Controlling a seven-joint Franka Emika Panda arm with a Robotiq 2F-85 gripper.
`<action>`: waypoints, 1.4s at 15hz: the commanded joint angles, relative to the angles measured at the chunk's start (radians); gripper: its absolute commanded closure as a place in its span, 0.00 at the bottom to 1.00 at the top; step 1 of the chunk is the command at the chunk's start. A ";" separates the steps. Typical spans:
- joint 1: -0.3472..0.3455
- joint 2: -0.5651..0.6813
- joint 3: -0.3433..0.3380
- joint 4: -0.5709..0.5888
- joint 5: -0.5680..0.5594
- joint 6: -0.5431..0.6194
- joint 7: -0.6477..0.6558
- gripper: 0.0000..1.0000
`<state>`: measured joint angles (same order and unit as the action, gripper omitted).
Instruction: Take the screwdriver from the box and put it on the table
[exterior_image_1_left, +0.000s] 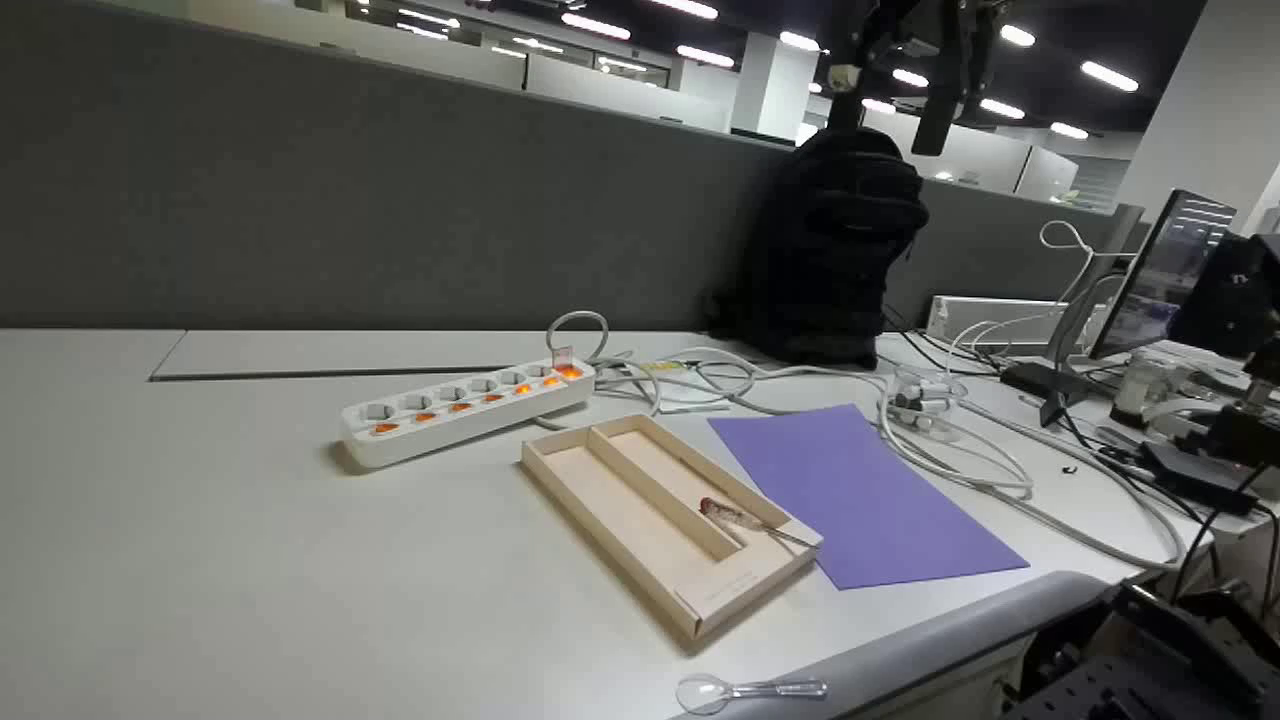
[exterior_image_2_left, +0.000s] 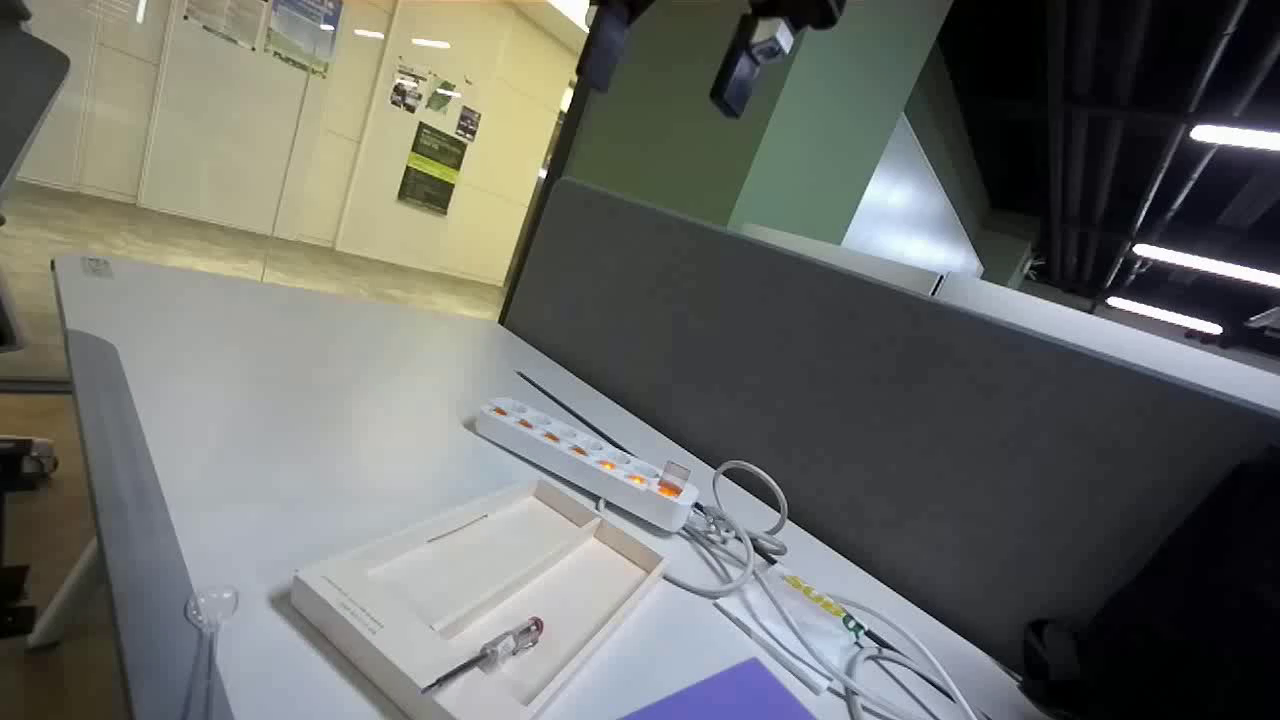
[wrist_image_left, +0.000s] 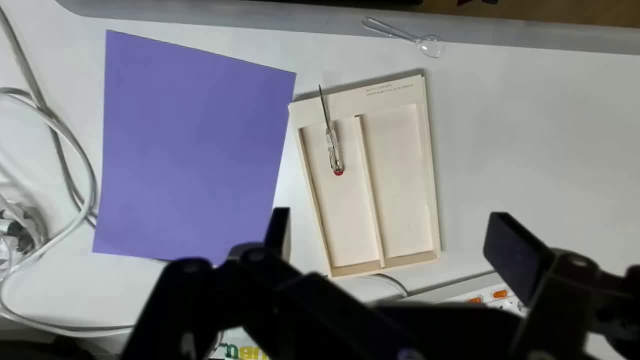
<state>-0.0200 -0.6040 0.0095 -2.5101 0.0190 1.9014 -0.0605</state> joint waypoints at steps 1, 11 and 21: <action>0.011 0.001 -0.009 0.002 -0.005 -0.002 0.005 0.00; 0.011 0.001 -0.009 0.002 -0.005 -0.002 0.005 0.00; 0.051 0.102 -0.038 -0.140 0.072 0.317 -0.064 0.00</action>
<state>-0.0044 -0.5447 0.0045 -2.6074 0.0512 2.1326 -0.0758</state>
